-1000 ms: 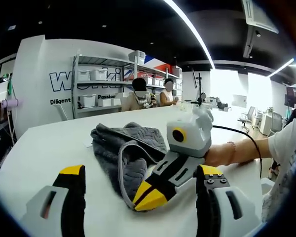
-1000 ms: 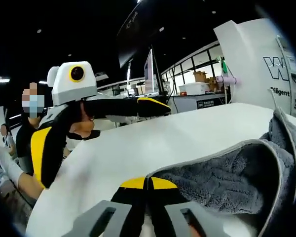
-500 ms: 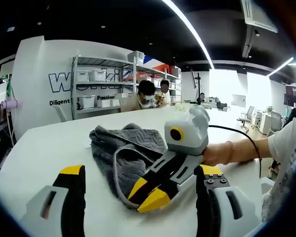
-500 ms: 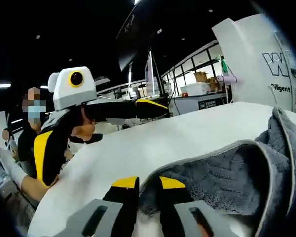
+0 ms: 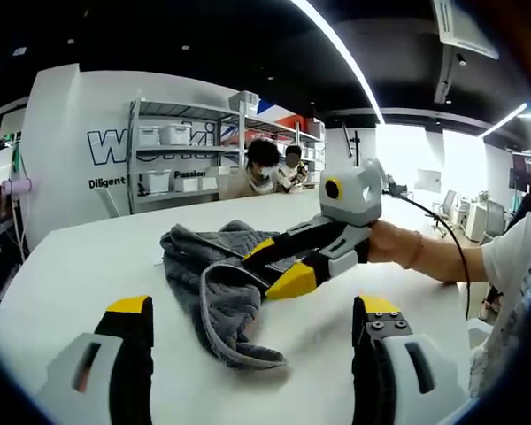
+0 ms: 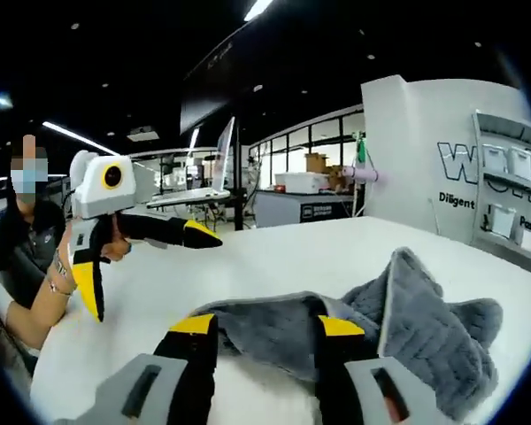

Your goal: Fold the towel on the table until its edges align and the towel forms a compact rectangular stack.

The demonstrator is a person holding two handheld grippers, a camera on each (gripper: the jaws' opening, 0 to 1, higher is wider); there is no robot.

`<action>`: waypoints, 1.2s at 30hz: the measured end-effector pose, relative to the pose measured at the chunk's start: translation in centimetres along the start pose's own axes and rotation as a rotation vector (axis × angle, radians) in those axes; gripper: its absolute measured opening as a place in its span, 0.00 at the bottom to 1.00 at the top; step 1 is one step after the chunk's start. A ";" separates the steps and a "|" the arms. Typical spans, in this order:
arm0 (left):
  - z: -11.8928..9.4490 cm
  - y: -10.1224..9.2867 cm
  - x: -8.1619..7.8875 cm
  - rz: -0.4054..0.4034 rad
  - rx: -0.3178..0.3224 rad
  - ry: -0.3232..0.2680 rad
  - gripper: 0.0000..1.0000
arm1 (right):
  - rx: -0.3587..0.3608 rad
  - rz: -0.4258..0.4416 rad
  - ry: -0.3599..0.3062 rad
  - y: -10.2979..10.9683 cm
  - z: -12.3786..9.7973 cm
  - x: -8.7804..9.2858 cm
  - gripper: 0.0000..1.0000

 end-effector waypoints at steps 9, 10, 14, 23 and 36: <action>0.3 0.1 0.3 0.006 -0.007 0.021 0.98 | 0.134 -0.009 0.020 -2.6 -6.4 0.9 0.69; 0.3 0.1 0.4 0.010 -0.008 0.028 0.98 | 0.143 -0.012 0.032 -2.7 -7.0 1.1 0.71; 0.4 0.1 0.4 0.028 -0.002 0.034 0.98 | 0.164 -0.028 0.050 -2.4 -9.3 1.8 0.78; 0.3 0.1 0.9 0.046 -0.014 0.058 0.99 | 0.235 -0.081 0.066 -0.9 -14.3 3.6 0.94; 0.4 -0.7 0.7 0.025 0.033 0.022 0.98 | 0.280 -0.064 0.020 -0.2 -17.4 4.6 0.99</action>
Point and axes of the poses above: the point that each gripper's makers call its tool centre point, and the gripper's own axes: z roughly forward along the fingers, y roughly to its left, x roughly out of its underside, the point moved 8 cm from there along -z, roughly backward along the fingers, and after that the axes turned 5 degrees about -x, right-handed, at the moved point
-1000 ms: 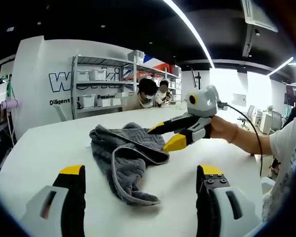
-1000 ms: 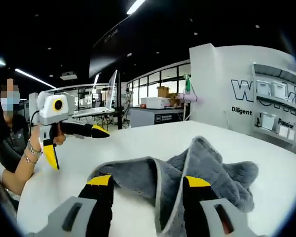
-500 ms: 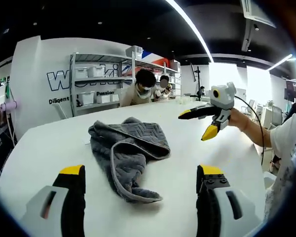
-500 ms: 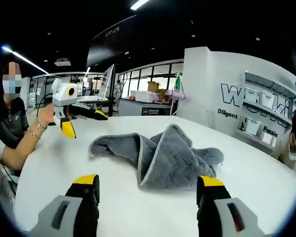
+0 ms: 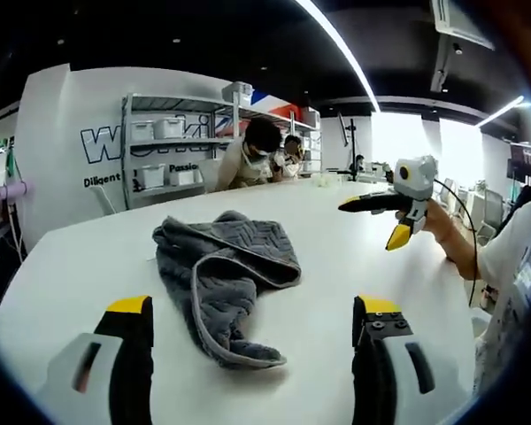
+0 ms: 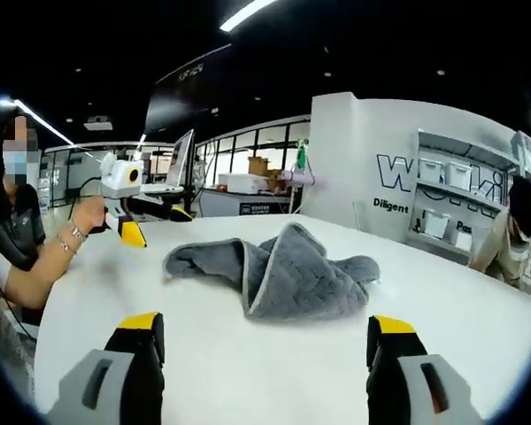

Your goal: Fold the towel on the table until its edges align and the towel forms a compact rectangular stack.

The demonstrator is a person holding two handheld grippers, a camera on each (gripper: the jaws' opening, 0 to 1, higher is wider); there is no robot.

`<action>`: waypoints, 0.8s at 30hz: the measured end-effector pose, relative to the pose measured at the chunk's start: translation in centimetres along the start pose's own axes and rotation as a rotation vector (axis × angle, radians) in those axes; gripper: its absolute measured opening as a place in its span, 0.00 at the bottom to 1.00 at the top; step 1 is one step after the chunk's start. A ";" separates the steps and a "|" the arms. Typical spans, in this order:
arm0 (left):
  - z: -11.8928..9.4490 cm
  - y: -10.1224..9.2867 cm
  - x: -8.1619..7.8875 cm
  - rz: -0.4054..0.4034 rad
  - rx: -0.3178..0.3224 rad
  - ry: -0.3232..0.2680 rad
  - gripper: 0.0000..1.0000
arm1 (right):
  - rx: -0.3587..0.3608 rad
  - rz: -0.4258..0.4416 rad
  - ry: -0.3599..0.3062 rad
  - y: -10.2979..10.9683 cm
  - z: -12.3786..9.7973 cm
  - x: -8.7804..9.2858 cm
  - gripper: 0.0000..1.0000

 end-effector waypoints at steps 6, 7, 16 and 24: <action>0.0 -0.7 -0.2 -0.015 0.035 -0.027 0.98 | 0.002 0.019 -0.010 -0.5 -0.5 0.0 0.99; 0.0 -0.8 -0.2 -0.013 0.034 -0.026 0.98 | 0.009 0.018 -0.019 -0.6 -0.6 -0.1 0.99; 0.5 -1.1 0.2 -0.034 0.063 -0.021 0.98 | 0.010 0.020 -0.065 -0.3 -1.3 -1.0 0.99; 0.8 -0.7 -0.1 -0.036 0.058 -0.019 0.98 | -0.010 0.000 -0.098 0.3 -2.0 -1.8 0.99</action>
Point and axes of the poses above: the point that each gripper's makers call its tool centre point, and the gripper's own axes: z roughly forward along the fingers, y roughly to its left, x roughly out of its underside, the point moved 8 cm from there along -z, roughly backward along the fingers, and after that the axes turned 5 degrees about -x, right-handed, at the moved point
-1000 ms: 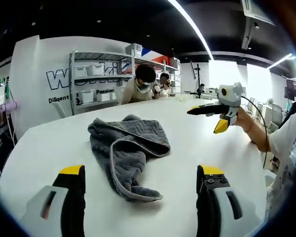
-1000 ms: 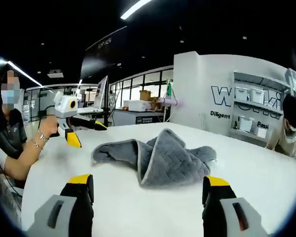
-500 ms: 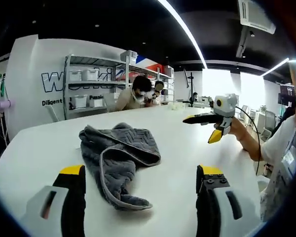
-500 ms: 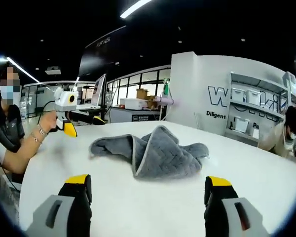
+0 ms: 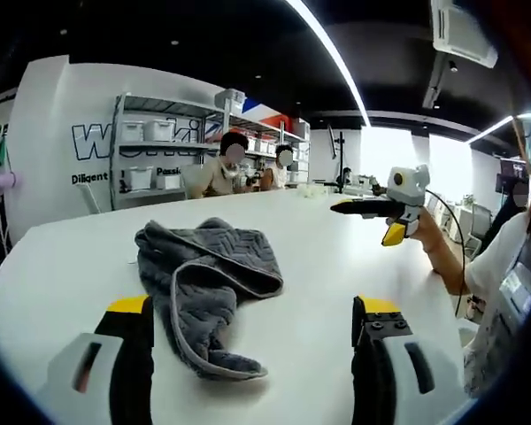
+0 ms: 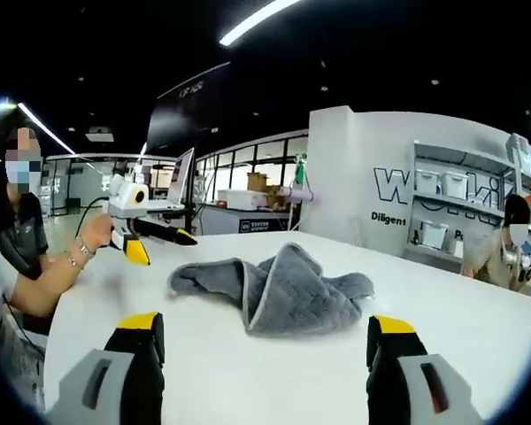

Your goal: Fold the towel on the table until its edges align and the towel forms a compact rectangular stack.

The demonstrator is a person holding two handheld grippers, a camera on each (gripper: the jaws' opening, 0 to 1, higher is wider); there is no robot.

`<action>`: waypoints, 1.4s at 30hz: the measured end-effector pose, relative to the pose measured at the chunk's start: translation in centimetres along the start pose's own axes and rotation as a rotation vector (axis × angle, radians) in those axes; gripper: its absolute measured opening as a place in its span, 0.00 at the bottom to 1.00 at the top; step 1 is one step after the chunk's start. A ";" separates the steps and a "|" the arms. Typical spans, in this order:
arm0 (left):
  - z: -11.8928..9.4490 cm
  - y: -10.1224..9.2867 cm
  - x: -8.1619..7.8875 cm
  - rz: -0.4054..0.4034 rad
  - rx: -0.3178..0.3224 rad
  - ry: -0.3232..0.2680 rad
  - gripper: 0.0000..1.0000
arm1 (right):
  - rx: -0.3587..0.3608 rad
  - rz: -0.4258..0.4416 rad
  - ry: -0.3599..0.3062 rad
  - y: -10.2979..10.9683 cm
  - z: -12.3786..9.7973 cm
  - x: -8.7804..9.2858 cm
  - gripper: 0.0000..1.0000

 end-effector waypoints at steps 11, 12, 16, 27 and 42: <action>0.9 1.1 0.0 0.015 -0.020 0.046 0.98 | -0.026 -0.004 -0.048 0.3 -0.8 -0.9 0.99; 0.9 1.2 -0.2 0.008 -0.018 0.040 0.98 | -0.028 -0.004 -0.053 0.2 -0.8 -1.0 0.99; 1.6 1.4 -1.3 0.048 -0.041 0.079 0.98 | -0.034 -0.005 -0.066 0.2 -1.1 -1.2 0.99; 5.7 2.9 -4.8 0.055 -0.024 0.127 0.98 | -0.081 -0.023 -0.102 0.7 -1.7 -2.0 0.99; 13.3 7.7 -5.8 0.005 -0.043 0.187 0.97 | -0.124 -0.041 -0.096 1.4 -1.9 -2.3 0.98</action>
Point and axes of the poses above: the point that each gripper's makers call its tool centre point, and the gripper's own axes: z roughly forward along the fingers, y roughly to its left, x roughly out of its underside, the point moved 8 cm from there along -z, roughly backward along the fingers, and after that the axes turned 5 degrees about -x, right-handed, at the moved point
